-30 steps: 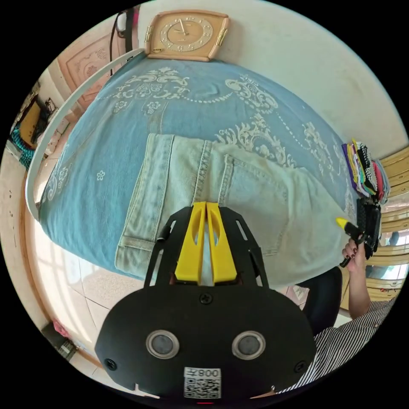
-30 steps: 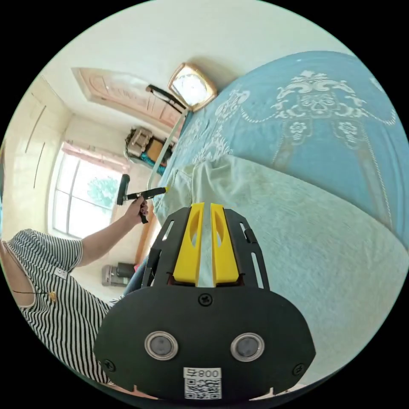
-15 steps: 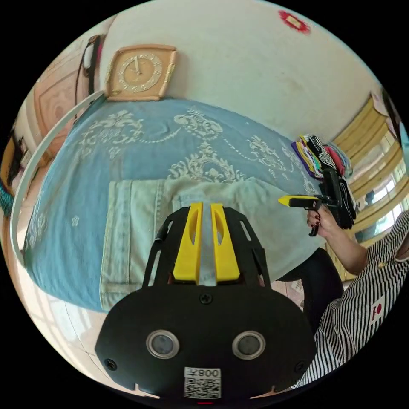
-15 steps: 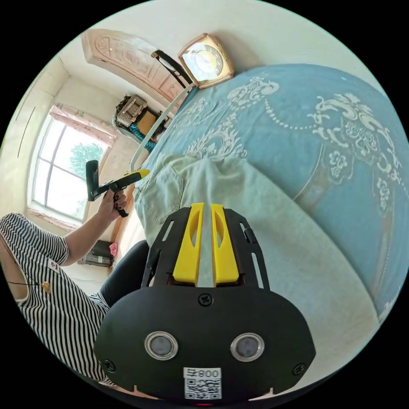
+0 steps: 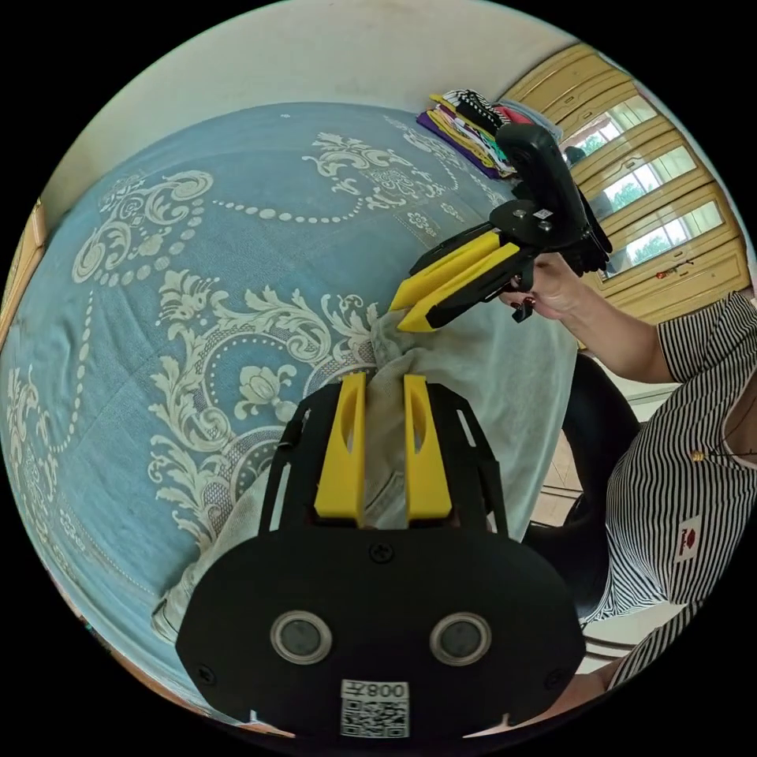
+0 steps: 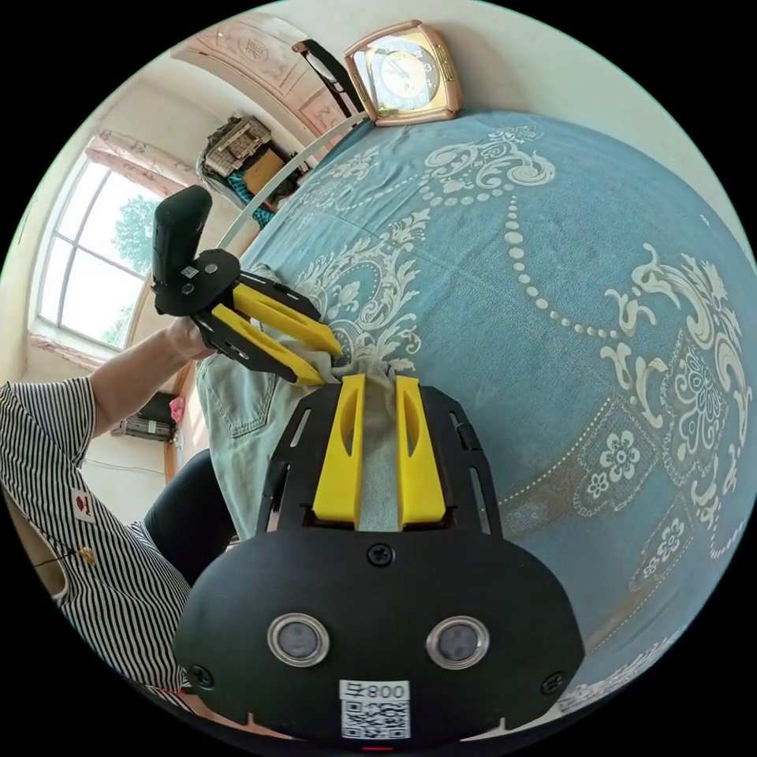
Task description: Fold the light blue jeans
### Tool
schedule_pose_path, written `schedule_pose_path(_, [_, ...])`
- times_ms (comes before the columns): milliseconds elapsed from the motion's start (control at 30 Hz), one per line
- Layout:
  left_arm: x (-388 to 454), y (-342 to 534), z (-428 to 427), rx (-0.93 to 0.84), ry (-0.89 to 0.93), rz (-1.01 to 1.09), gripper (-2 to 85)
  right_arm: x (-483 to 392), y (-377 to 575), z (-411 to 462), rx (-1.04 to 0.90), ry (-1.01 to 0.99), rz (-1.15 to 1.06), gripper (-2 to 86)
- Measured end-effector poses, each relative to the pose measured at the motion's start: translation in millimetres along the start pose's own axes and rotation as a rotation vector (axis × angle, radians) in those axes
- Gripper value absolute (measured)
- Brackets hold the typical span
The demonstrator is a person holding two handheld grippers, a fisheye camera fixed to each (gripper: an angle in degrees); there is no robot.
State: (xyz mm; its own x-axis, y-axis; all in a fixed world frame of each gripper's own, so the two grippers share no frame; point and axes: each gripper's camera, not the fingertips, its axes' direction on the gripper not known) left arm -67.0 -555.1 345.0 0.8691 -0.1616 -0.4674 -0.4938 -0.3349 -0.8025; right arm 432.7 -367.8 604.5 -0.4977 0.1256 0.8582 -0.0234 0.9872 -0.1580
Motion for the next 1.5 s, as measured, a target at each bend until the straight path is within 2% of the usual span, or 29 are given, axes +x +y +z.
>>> schedule_pose_path(133, [9.8, 18.8, -13.9, 0.058, -0.044, -0.011, 6.4, 1.7, 13.5, -0.5, 0.062, -0.051, -0.049, 2.7])
schedule_pose_path(267, [15.5, 27.1, -29.8, 0.093, -0.073, -0.043, 7.7, -8.2, 44.8, -4.7, 0.218, -0.083, -0.100, 1.2])
schedule_pose_path(400, [16.0, 14.0, -46.8, 0.137, -0.001, -0.024, 9.6, -8.4, 59.8, -4.9, 0.300, -0.115, -0.136, 0.8])
schedule_pose_path(600, [19.0, -36.6, -33.8, -0.034, -0.013, 0.109, 8.4, 6.6, 58.6, -4.9, 0.356, -0.184, -0.157, 0.6])
schedule_pose_path(667, [19.1, -50.2, -31.6, -0.069, 0.009, 0.132, 6.3, 7.3, 59.0, -3.1, 0.349, -0.139, -0.158, 0.6])
schedule_pose_path(900, [5.6, -73.8, -46.4, -0.031, -0.009, 0.069, 3.1, 26.3, 62.0, -14.1, 0.485, -0.139, -0.068, 0.2])
schedule_pose_path(967, [-3.4, -80.8, -39.1, -0.050, 0.035, 0.031, 2.8, 29.7, 56.1, -7.1, 0.448, -0.148, -0.054, 0.1])
schedule_pose_path(1133, [-15.6, -89.3, -23.5, -0.082, 0.072, -0.050, 2.2, 27.2, 34.1, 13.3, 0.300, 0.059, 0.017, 0.1])
schedule_pose_path(1233, [-18.8, -90.0, -14.5, -0.085, 0.102, -0.116, 2.1, 30.0, 16.4, 35.9, 0.132, 0.164, 0.059, 0.1])
schedule_pose_path(1400, [-0.2, -84.3, -28.7, 0.006, 0.053, -0.146, 2.4, 31.6, 8.4, 38.1, 0.143, 0.117, 0.087, 0.1])
schedule_pose_path(1500, [28.4, -84.6, -31.4, 0.039, -0.087, -0.112, 2.2, 26.2, 7.8, 30.6, 0.170, 0.122, 0.088, 0.1])
